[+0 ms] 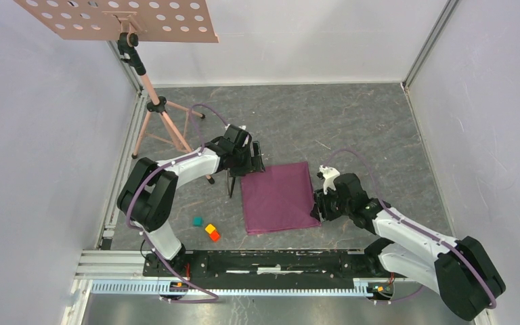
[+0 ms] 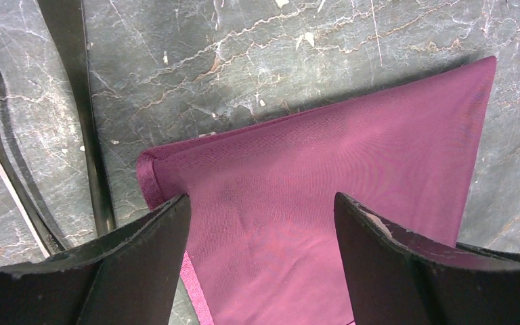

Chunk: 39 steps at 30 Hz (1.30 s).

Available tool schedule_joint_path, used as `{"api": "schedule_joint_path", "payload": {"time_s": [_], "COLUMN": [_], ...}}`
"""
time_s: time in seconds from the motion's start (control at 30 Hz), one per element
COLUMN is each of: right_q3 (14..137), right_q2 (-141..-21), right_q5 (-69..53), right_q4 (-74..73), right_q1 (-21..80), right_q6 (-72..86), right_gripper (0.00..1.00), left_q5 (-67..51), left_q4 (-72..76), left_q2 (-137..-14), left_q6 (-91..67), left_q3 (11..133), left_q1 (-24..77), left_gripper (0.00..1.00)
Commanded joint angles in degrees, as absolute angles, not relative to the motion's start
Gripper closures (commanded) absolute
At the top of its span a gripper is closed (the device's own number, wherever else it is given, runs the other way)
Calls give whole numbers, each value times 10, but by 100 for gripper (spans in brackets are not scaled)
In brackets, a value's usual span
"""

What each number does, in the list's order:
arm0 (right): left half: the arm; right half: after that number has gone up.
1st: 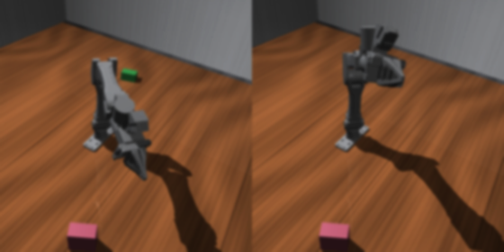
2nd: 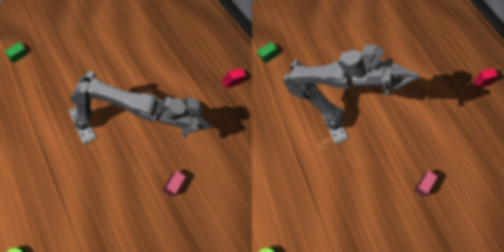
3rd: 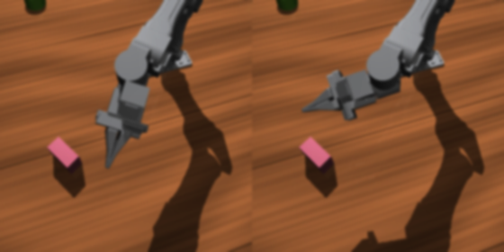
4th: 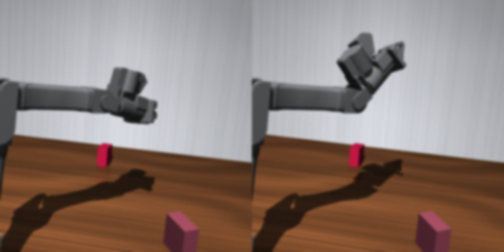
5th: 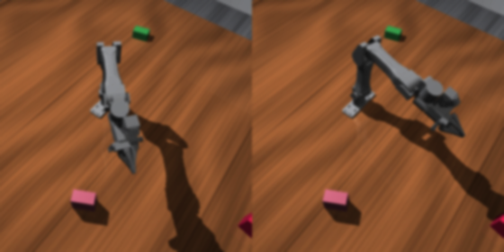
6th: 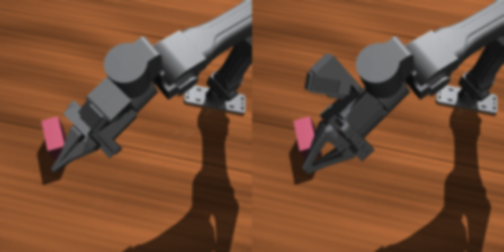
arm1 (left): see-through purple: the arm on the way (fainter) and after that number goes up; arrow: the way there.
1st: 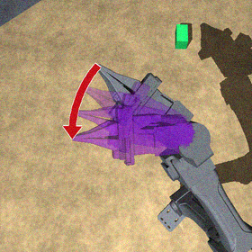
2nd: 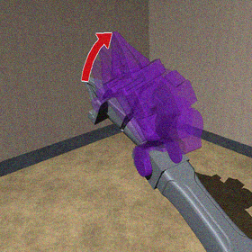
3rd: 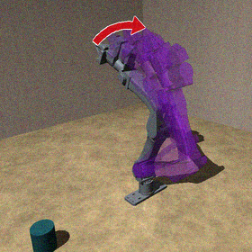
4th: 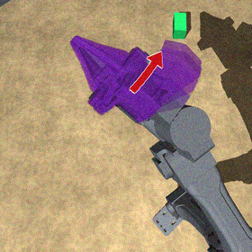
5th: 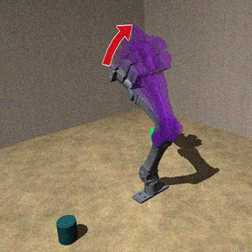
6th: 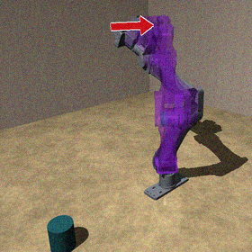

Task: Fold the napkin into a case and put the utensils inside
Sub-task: Smooth out the lower triangle-folded napkin at the center of the board.

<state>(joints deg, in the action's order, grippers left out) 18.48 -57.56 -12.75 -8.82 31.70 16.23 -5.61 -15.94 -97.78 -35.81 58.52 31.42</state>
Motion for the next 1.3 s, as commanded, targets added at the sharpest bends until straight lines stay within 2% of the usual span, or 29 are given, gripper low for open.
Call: {"api": "schedule_joint_path", "payload": {"time_s": [0.0,0.13,0.6,0.73,0.8,0.9,1.0,1.17,1.27], "right_q3": [173,162,97,84,82,87,102,119,146], "right_q2": [-556,-550,-469,-445,-434,-423,-425,-440,-462], "right_q5": [-109,-104,-4,17,7,-33,-43,-48,-19], "right_q4": [-127,-139,-182,-185,-177,-154,-152,-132,-123], "right_q1": [332,347,350,350,350,351,350,351,351], "right_q6": [191,203,297,317,316,300,282,265,245], "right_gripper": [54,55,95,96,93,76,64,55,43], "left_q5": [-45,-36,-56,-70,-73,-80,-87,-113,-113], "left_q4": [-145,-153,-141,-136,-136,-150,-171,-179,-179], "left_q2": [-983,-990,-1032,-1023,-1006,-979,-949,-894,-864], "left_q6": [-328,-319,-320,-330,-331,-327,-319,-326,-339], "left_q3": [596,604,617,605,596,589,588,566,543], "left_q1": [313,313,313,316,320,327,335,360,384], "left_gripper": [17,16,17,17,17,17,16,15,14]}}
